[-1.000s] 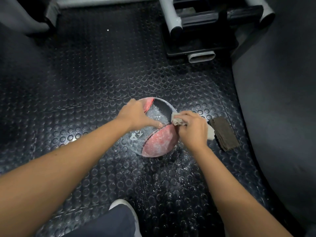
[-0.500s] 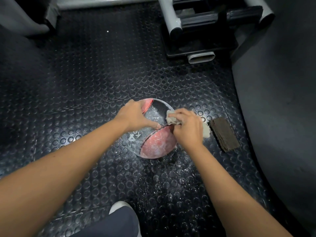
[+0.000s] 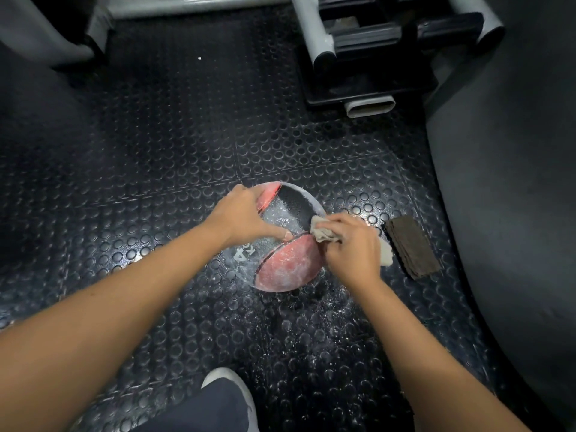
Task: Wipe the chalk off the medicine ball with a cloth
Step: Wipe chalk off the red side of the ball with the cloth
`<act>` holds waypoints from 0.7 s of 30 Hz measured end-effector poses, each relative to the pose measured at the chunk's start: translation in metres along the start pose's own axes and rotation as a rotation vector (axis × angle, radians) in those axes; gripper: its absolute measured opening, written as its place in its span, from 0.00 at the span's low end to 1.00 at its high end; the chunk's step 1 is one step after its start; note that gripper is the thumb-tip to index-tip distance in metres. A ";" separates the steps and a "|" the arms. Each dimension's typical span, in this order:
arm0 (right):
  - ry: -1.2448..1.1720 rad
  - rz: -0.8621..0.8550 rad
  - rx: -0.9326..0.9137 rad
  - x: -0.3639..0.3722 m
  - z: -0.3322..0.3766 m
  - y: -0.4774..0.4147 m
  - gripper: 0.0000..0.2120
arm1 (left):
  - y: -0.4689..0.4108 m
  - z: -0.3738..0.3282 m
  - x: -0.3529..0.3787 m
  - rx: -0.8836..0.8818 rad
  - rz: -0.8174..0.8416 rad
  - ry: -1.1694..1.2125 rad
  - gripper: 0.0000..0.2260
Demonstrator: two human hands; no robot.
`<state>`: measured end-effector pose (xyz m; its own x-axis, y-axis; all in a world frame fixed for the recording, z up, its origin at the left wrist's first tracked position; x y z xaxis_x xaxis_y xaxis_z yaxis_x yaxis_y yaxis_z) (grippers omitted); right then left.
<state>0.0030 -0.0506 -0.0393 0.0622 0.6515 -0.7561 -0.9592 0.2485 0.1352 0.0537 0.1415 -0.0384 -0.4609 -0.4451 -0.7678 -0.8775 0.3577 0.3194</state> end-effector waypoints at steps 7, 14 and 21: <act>-0.015 -0.004 0.039 0.004 0.009 -0.010 0.19 | -0.002 0.003 -0.001 -0.014 -0.011 0.018 0.51; -0.028 -0.028 0.121 0.001 -0.016 -0.016 0.19 | 0.000 -0.001 0.001 0.010 0.012 -0.026 0.49; -0.033 -0.014 0.057 0.005 -0.006 -0.002 0.23 | 0.006 0.000 0.001 0.002 0.019 -0.029 0.49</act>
<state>0.0039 -0.0522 -0.0470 0.0857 0.6709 -0.7365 -0.9411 0.2972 0.1613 0.0483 0.1427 -0.0374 -0.4732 -0.4139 -0.7777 -0.8684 0.3678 0.3326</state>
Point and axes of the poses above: each hand's wrist, its own y-axis away from the middle knuckle, its own x-axis out of the palm, z = x × y, the point moved 10 cm from there along -y, towards the middle knuckle, and after that the axes turned 13 degrees about x, right-handed, at the moved point
